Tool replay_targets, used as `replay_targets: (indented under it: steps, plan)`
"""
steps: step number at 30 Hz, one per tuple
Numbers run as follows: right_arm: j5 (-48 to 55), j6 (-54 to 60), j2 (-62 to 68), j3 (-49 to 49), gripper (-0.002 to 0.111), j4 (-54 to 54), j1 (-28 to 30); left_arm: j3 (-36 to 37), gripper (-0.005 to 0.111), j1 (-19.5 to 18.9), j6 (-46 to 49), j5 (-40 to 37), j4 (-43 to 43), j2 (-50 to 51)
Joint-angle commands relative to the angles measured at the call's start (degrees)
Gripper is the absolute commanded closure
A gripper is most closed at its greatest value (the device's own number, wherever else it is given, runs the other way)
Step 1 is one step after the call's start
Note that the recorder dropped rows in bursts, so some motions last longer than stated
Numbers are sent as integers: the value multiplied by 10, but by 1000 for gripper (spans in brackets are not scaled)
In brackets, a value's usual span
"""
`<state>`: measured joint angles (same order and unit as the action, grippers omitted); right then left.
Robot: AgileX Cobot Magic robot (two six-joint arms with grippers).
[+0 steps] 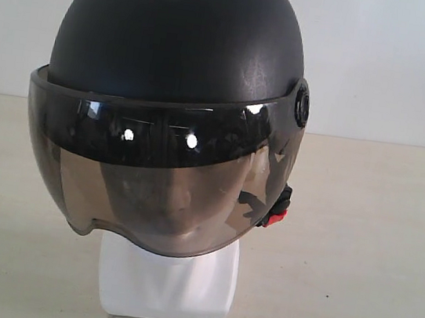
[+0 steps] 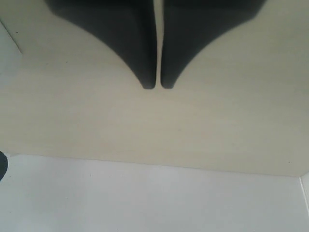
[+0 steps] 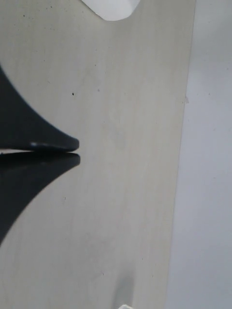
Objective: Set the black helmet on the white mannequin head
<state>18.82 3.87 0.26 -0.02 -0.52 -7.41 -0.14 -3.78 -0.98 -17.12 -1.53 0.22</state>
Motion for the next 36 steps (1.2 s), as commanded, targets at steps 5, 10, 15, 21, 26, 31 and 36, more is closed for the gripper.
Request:
replay_targets:
  steps: [5,10,15,21,26,31,36]
  plan:
    - [-4,-1,-3,0,109,-1,4,1,102,5,-5,0,-6,-2]
    - [-4,-1,-3,0,109,-1,4,1,102,32,-5,0,-6,-2]
    - [-4,-1,-3,0,109,-1,4,1,102,24,-5,-1,-6,-2]
    - [-4,-1,-3,0,109,-1,4,1,102,24,-5,-1,-6,-2]
    - [-4,-1,-3,0,109,-1,4,1,102,24,-5,-1,-6,-2]
    - [-4,-1,-3,0,109,-1,4,1,102,24,-5,-1,-6,-2]
    - [-4,-1,-3,0,109,-1,4,1,102,24,-5,-1,-6,-2]
